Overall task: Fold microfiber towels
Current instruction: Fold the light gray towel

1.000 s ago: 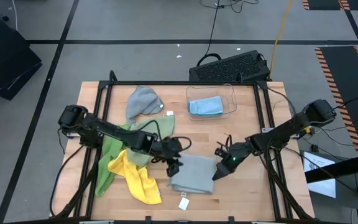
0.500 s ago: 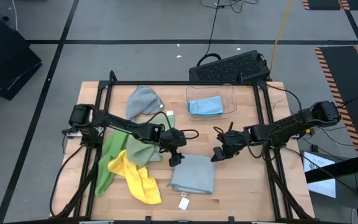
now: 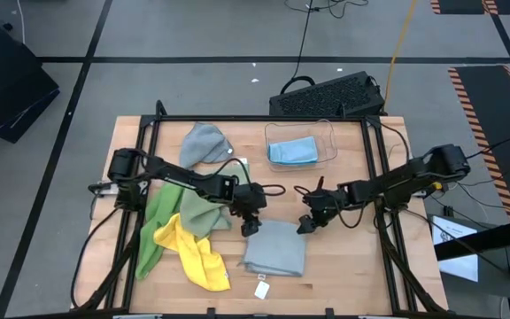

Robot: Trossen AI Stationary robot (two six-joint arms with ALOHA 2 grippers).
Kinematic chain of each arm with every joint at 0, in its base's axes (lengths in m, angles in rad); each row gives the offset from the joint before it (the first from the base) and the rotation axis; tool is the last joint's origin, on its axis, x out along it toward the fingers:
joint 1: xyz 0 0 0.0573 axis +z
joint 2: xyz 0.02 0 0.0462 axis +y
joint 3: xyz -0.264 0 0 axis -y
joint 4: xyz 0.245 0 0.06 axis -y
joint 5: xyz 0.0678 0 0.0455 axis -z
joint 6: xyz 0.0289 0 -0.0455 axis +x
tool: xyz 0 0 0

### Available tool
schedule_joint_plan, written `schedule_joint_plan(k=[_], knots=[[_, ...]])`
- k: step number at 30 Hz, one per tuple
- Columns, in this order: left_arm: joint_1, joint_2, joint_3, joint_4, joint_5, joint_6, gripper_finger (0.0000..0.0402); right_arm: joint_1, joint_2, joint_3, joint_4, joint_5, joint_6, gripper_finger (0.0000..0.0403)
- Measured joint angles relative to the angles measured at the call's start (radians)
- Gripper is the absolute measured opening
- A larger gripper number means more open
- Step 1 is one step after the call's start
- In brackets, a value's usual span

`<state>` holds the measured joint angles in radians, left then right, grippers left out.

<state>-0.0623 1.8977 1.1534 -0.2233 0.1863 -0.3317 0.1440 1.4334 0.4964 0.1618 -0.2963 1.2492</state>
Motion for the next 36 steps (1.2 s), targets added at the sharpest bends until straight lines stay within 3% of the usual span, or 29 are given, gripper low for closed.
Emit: schedule_joint_plan(k=[6, 9, 17, 23, 28, 36], knots=[[0.001, 0.05, 0.003, 0.035, 0.069, -0.018, 0.0202, 0.008, 0.066, 0.002, 0.086, -0.027, -0.01, 0.0295], [0.003, 0.068, 0.003, 0.021, 0.092, -0.021, 0.0186, 0.01, 0.067, 0.002, 0.088, -0.016, -0.035, 0.0272], [-0.02, 0.076, 0.004, 0.007, 0.053, 0.003, 0.0114, 0.011, 0.07, 0.0, 0.063, 0.03, -0.093, 0.0133], [-0.034, 0.06, 0.001, 0.002, 0.028, -0.019, 0.002, 0.003, 0.062, -0.001, 0.059, 0.064, -0.153, 0.0015], [-0.033, -0.039, 0.003, -0.002, -0.018, -0.058, 0.0016, -0.012, -0.036, -0.001, 0.015, 0.07, -0.213, 0.001], [-0.069, -0.206, 0.006, -0.007, -0.287, 0.015, 0.0014, -0.02, -0.292, 0.0, -0.108, 0.218, -0.49, 0.0005]])
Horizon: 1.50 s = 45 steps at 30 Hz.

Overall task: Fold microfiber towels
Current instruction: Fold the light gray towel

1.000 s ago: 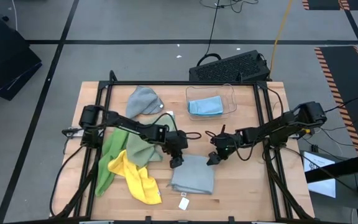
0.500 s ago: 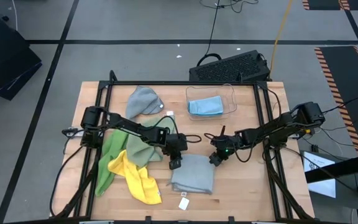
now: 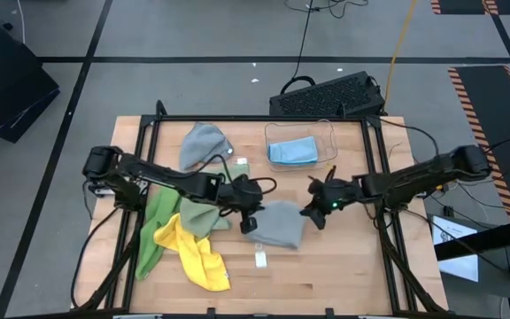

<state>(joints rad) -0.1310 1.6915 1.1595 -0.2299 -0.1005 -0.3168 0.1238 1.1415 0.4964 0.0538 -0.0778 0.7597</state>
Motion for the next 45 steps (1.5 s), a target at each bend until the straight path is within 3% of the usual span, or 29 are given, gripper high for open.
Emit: schedule_joint_plan(k=[6, 15, 24, 33, 39, 45], knots=[[-0.036, 0.012, -0.002, -0.045, -0.011, 0.028, 0.0014, 0.016, -0.052, 0.0, -0.086, 0.051, -0.095, 0.0005], [-0.064, 0.07, -0.001, -0.058, -0.066, 0.056, 0.0019, 0.069, 0.029, 0.0, -0.054, 0.208, -0.118, 0.0005], [-0.067, 0.087, -0.001, -0.136, -0.09, 0.061, 0.0018, 0.127, 0.114, 0.0, 0.102, 0.156, -0.014, 0.0006], [-0.037, 0.09, -0.002, -0.13, -0.126, 0.012, 0.0008, 0.09, 0.099, 0.0, 0.083, 0.162, 0.056, 0.0009], [-0.006, 0.073, 0.0, -0.074, -0.15, 0.024, 0.0017, 0.056, 0.018, 0.0, -0.025, 0.212, -0.01, 0.0007], [0.032, 0.074, 0.0, -0.06, -0.15, 0.024, 0.0013, 0.048, 0.023, 0.0, -0.028, 0.239, -0.073, 0.0006]])
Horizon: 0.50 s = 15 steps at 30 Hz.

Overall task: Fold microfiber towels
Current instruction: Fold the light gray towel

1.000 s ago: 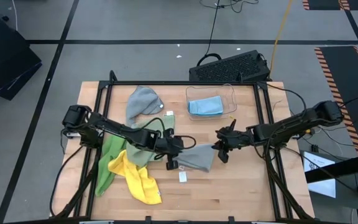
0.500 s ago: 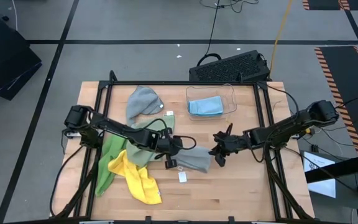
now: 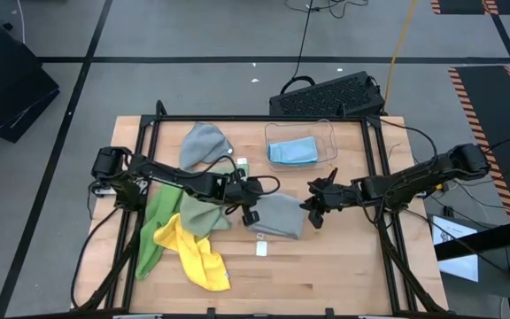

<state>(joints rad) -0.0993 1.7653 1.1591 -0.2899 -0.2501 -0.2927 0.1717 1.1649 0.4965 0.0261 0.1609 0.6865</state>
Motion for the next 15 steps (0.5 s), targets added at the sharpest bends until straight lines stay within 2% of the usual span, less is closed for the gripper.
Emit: schedule_joint_plan(k=[3, 9, 15], knots=[[-0.002, 0.0, 0.0, 0.003, 0.023, 0.019, 0.0022, 0.006, 0.013, 0.0, -0.004, 0.001, -0.002, 0.0006], [-0.016, 0.02, -0.045, -0.003, 0.055, 0.03, 0.0007, 0.023, 0.028, 0.0, 0.036, -0.004, -0.026, 0.0006], [-0.022, 0.017, -0.08, 0.013, 0.077, 0.025, 0.0026, 0.049, 0.042, 0.002, 0.106, -0.035, -0.01, 0.001]])
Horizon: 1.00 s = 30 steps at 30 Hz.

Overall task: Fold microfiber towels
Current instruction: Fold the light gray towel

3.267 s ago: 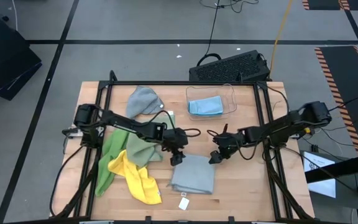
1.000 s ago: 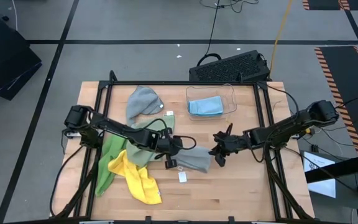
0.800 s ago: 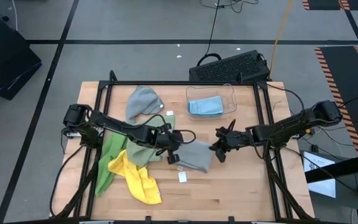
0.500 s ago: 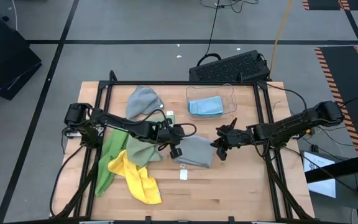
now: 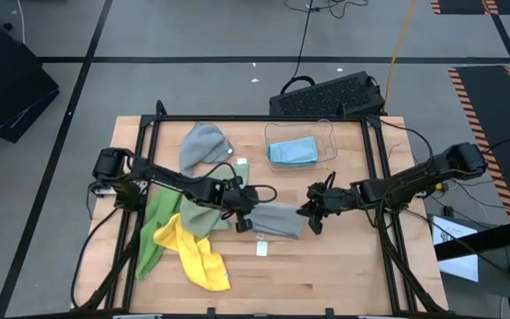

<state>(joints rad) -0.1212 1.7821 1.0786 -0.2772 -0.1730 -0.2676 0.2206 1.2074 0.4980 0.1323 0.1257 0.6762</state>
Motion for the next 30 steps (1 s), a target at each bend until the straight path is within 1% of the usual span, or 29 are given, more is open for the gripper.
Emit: schedule_joint_plan(k=[2, 8, 12, 15, 17, 20, 25, 26, 28, 30], knots=[[-0.006, 0.0, 0.0, 0.0, 0.007, 0.0, 0.0027, 0.005, 0.021, -0.001, -0.003, -0.001, 0.014, 0.0011], [-0.019, 0.01, -0.002, 0.002, 0.018, -0.007, 0.0029, 0.011, 0.094, -0.002, 0.048, -0.061, 0.019, 0.0012], [-0.033, 0.022, -0.003, 0.008, 0.074, -0.025, 0.003, 0.012, 0.114, -0.001, 0.073, -0.1, 0.015, 0.0016], [-0.049, 0.031, -0.004, 0.014, 0.084, -0.035, 0.0031, 0.014, 0.117, -0.002, 0.075, -0.106, -0.003, 0.0031], [-0.057, 0.029, -0.004, 0.019, 0.083, -0.051, 0.0035, 0.016, 0.116, -0.001, 0.074, -0.114, -0.007, 0.005], [-0.07, 0.029, -0.004, 0.014, 0.069, -0.069, 0.0063, 0.017, 0.116, -0.002, 0.073, -0.178, -0.006, 0.0089], [-0.095, 0.025, 0.0, 0.013, 0.074, -0.114, 0.0146, 0.017, 0.101, -0.002, 0.068, -0.293, 0.013, 0.0152], [-0.097, 0.02, 0.005, -0.001, 0.092, -0.138, 0.0161, 0.017, 0.094, -0.002, 0.069, -0.32, 0.022, 0.0162], [-0.094, 0.0, 0.021, -0.014, 0.167, -0.19, 0.0188, 0.017, 0.076, -0.002, 0.069, -0.364, 0.048, 0.0175], [-0.084, -0.031, 0.046, 0.004, 0.245, -0.237, 0.0204, 0.018, 0.049, -0.002, 0.08, -0.368, 0.084, 0.0179]])
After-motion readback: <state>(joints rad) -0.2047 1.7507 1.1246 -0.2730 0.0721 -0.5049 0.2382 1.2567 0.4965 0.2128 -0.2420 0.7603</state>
